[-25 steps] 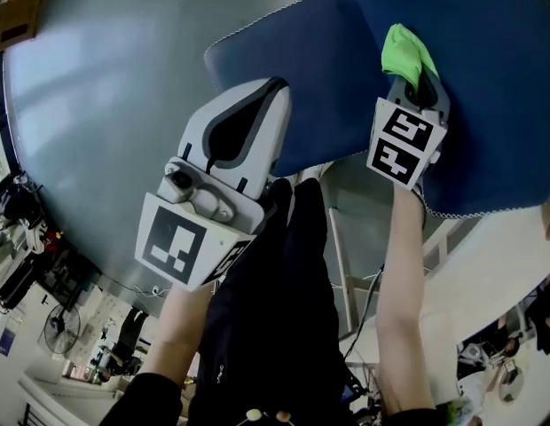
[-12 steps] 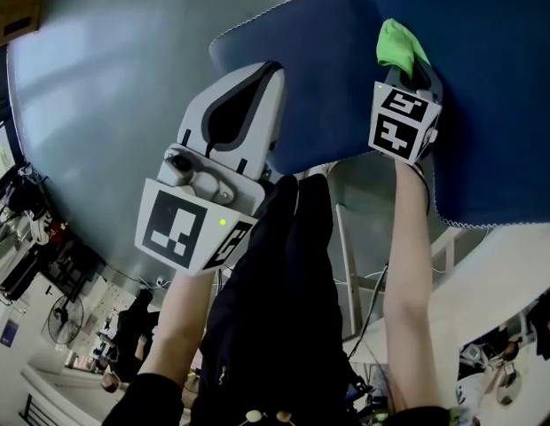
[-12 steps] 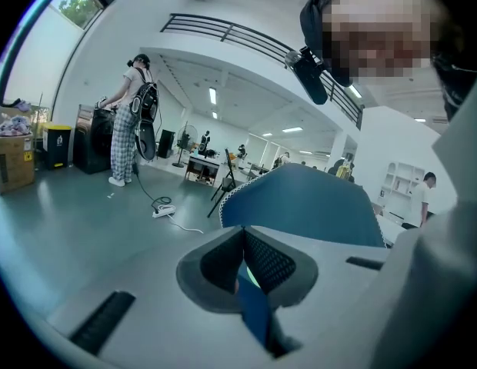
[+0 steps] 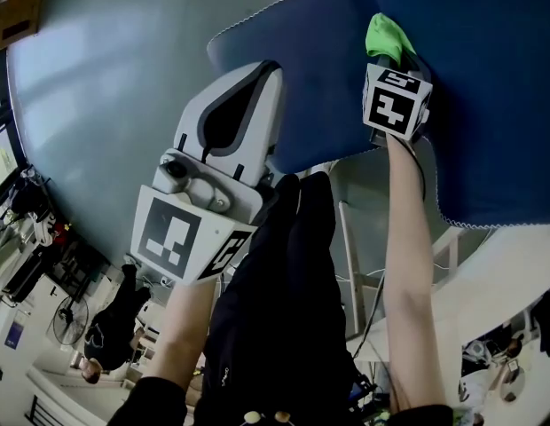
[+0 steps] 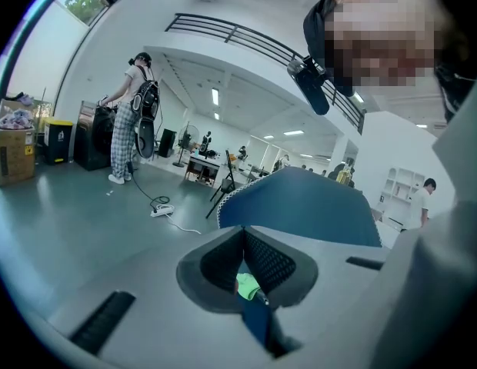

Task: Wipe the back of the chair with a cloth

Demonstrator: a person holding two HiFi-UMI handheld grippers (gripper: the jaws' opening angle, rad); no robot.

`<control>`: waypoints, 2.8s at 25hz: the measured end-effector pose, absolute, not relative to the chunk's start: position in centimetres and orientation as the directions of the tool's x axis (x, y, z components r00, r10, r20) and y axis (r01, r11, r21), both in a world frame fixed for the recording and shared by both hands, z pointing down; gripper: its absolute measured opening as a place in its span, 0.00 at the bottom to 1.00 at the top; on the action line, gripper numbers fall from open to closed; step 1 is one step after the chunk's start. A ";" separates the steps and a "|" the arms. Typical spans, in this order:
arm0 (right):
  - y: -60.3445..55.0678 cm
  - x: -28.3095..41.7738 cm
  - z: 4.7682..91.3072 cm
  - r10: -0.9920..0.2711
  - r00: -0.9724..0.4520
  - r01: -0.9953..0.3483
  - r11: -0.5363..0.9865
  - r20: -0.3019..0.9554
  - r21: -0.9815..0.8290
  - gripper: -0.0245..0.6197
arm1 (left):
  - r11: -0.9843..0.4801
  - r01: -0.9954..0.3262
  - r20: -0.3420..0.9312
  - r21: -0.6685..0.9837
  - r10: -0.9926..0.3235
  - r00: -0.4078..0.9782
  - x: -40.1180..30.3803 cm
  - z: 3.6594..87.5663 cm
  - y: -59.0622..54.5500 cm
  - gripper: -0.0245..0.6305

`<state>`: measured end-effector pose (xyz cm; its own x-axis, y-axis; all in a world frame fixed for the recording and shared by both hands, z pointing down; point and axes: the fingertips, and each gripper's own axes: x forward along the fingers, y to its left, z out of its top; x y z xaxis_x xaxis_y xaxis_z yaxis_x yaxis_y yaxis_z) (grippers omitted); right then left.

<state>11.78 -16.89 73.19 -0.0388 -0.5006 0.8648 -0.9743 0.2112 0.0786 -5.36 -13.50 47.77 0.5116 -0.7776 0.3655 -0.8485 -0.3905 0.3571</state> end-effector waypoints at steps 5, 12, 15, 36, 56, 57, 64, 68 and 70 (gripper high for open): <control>-16.2 11.2 73.4 -0.503 -0.074 -0.974 0.221 0.861 0.046 0.11 | -0.406 -0.844 0.360 0.350 -0.774 0.521 -4.7 47.4 -13.0 0.05; -15.1 11.9 62.4 -0.642 -0.135 -0.972 0.234 0.755 0.025 0.11 | -0.417 -0.831 0.345 0.369 -0.769 0.539 -4.0 44.9 -12.3 0.05; -14.4 13.3 56.1 -0.704 -0.136 -0.980 0.200 0.697 0.010 0.11 | -0.440 -0.815 0.316 0.377 -0.766 0.560 -2.7 43.2 -12.2 0.05; -9.9 30.3 35.4 -0.841 0.240 -0.971 -0.213 0.485 0.112 0.11 | -0.490 -0.773 0.267 0.403 -0.745 0.611 0.8 39.1 -9.7 0.05; -10.7 27.1 38.9 -0.809 0.193 -0.981 -0.145 0.556 0.130 0.11 | -0.429 -0.802 0.292 0.416 -0.772 0.565 -0.6 40.6 -9.9 0.05; -10.7 27.1 38.9 -0.808 0.193 -0.981 -0.145 0.557 0.131 0.11 | -0.428 -0.802 0.294 0.416 -0.772 0.564 -0.6 40.7 -9.8 0.05; -10.4 25.7 39.1 -0.807 0.149 -0.988 -0.101 0.571 0.116 0.11 | -0.426 -0.800 0.301 0.423 -0.766 0.568 -0.3 41.4 -9.4 0.05; -10.7 25.6 39.5 -0.799 0.107 -0.994 -0.078 0.591 0.074 0.11 | -0.425 -0.802 0.304 0.420 -0.767 0.565 0.9 40.8 -9.7 0.05; -10.7 25.9 40.1 -0.789 0.091 -0.996 -0.064 0.607 0.066 0.11 | -0.422 -0.805 0.308 0.417 -0.768 0.562 1.7 40.5 -9.7 0.05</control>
<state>25.85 -10.72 40.14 0.0907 -0.7893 0.6073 -0.9958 -0.0640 0.0656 1.67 -9.72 40.46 0.5620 -0.7679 0.3075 -0.8049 -0.4221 0.4170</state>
